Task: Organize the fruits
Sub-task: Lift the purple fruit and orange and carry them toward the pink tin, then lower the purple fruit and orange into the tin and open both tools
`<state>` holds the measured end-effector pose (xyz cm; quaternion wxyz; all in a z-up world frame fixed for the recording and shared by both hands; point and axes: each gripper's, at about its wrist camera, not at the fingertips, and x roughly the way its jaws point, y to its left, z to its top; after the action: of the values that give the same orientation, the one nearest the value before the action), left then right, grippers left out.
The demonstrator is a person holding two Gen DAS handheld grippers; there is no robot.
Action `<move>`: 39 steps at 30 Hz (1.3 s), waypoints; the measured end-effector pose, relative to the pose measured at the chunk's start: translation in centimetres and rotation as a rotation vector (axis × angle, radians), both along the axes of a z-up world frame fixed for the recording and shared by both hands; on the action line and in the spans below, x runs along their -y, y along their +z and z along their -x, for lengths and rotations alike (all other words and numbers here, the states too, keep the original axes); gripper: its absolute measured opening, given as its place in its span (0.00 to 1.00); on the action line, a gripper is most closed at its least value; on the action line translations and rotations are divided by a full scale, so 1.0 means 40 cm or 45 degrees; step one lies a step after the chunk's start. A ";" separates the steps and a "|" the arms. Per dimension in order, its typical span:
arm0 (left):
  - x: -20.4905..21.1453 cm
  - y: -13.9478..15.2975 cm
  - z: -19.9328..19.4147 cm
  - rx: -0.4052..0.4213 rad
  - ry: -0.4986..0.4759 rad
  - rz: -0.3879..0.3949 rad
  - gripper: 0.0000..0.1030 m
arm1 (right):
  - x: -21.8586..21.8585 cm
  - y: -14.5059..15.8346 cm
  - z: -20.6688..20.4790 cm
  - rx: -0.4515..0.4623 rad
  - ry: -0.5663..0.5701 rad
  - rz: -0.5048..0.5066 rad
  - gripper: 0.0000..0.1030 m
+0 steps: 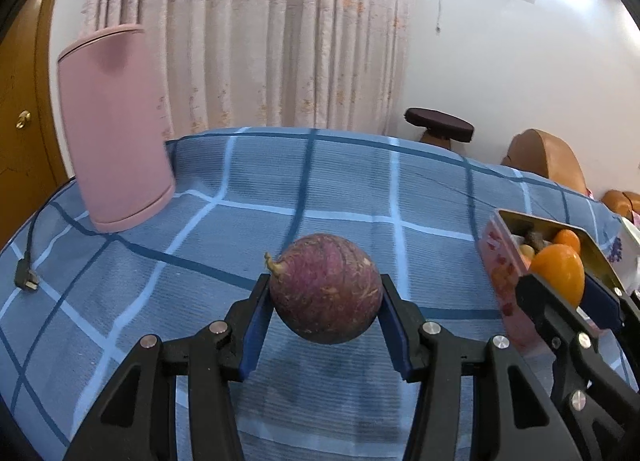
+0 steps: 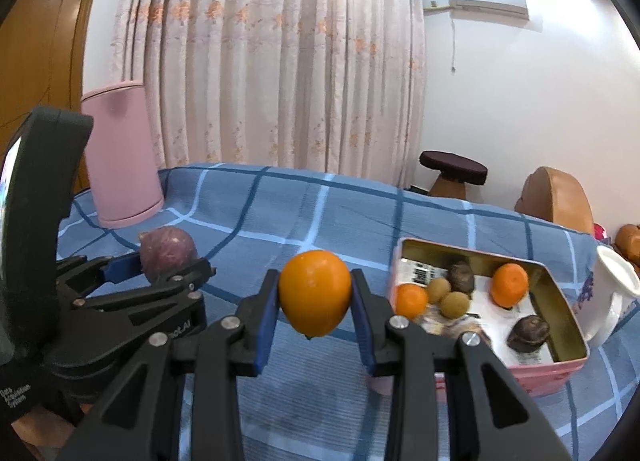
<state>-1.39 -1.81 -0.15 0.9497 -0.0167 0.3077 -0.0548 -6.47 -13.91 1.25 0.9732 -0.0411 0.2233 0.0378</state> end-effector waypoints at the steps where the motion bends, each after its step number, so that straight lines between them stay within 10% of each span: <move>1: 0.010 0.001 0.002 0.001 -0.009 0.001 0.51 | 0.016 0.000 0.002 0.001 -0.012 -0.005 0.36; 39: 0.463 0.060 0.032 0.082 -0.435 0.065 0.51 | 0.480 0.053 0.081 0.100 -0.428 -0.103 0.36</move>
<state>-2.68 -20.34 2.27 0.9352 0.0135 0.2742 -0.2238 -9.71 -33.09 3.38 0.9746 0.0345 0.1869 -0.1181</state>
